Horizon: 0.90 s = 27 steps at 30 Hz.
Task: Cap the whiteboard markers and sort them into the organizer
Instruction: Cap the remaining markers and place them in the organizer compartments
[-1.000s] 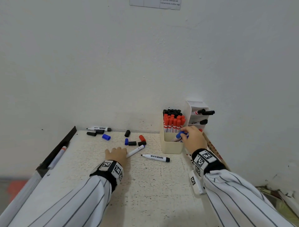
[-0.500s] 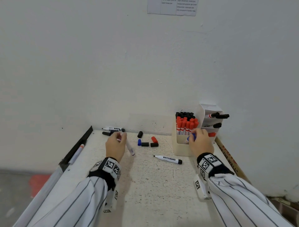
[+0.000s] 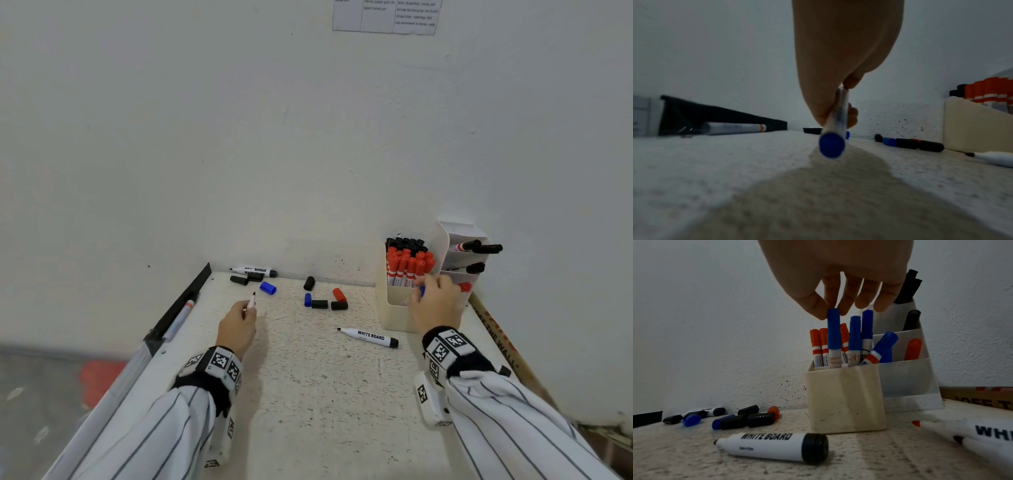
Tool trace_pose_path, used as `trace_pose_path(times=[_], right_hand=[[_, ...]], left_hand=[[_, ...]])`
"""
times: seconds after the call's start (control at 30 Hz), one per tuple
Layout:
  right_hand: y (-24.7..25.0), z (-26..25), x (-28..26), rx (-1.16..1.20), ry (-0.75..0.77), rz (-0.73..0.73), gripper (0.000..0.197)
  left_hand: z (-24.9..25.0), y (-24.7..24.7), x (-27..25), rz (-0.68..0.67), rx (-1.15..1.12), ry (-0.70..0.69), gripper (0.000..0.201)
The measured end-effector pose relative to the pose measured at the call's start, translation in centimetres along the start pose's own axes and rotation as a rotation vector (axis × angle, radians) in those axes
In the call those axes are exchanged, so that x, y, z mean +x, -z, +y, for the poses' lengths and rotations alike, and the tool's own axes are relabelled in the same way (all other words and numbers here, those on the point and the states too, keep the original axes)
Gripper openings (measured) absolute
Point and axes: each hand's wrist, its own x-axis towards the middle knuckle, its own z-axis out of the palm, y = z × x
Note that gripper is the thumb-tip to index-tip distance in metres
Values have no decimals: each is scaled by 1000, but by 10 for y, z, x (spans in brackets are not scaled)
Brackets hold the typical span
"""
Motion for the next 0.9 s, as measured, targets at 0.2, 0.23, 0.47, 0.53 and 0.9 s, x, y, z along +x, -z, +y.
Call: trace_pose_path(times=[0.2,0.23,0.47,0.53,0.9], right_hand=[[-4,-18,-8,158,153,158,28],[-5,-23,-9,182,215,174,27],[-37,-77,-13,396,313,-388,19],[-51,-94,-16,370,275,-610,29],[-112,-143,-38,60,171,-1005,63]], left_hand=[[-7,-4,4,-9,-24,80,29],[-8,-5,5,-10,-8,85,29],[-11,-11,5,-65,144,143,35],[-11,-13,4,-92,170,147,34],[-15,-15,6,-128,141,193,32]])
